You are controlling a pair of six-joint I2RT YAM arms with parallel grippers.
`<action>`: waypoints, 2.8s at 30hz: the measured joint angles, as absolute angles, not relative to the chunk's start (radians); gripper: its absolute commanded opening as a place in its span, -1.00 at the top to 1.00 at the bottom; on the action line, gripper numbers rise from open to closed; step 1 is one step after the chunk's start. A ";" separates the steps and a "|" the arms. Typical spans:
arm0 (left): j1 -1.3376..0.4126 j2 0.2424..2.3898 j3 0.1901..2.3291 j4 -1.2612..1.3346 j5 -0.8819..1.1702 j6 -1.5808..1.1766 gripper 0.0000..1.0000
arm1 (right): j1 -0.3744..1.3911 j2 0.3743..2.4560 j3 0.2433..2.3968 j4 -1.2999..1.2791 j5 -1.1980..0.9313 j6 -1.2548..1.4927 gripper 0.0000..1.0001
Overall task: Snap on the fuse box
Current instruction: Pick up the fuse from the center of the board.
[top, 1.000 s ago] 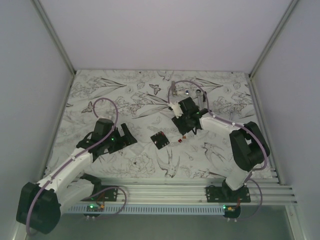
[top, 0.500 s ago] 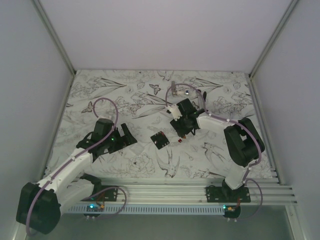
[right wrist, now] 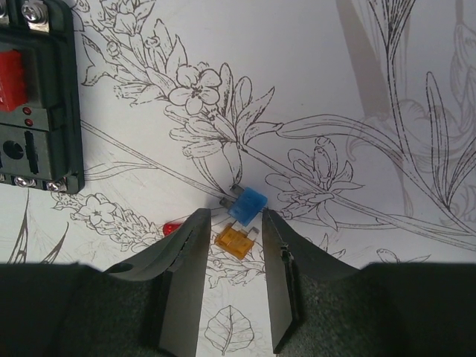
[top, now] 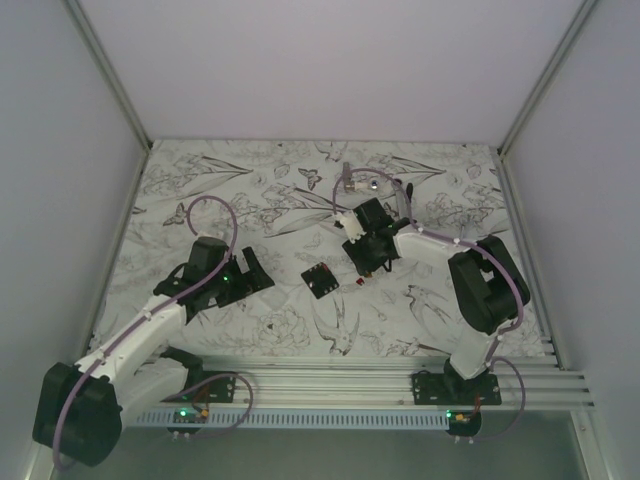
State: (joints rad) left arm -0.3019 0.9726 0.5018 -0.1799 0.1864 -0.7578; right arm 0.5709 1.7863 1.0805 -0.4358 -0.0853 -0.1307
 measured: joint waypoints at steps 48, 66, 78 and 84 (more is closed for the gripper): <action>-0.315 0.988 0.502 -0.178 0.186 -0.758 -0.99 | 0.580 1.791 1.109 -0.362 0.113 0.094 0.05; -0.315 0.984 0.502 -0.179 0.186 -0.757 -1.00 | 0.527 1.835 1.154 -0.389 -0.089 -0.147 0.06; -0.315 0.981 0.502 -0.179 0.186 -0.753 -0.99 | 0.528 1.859 1.159 -0.400 -0.088 -0.160 0.21; -0.315 0.981 0.502 -0.179 0.186 -0.753 -1.00 | 0.533 1.839 1.138 -0.411 -0.083 -0.155 0.25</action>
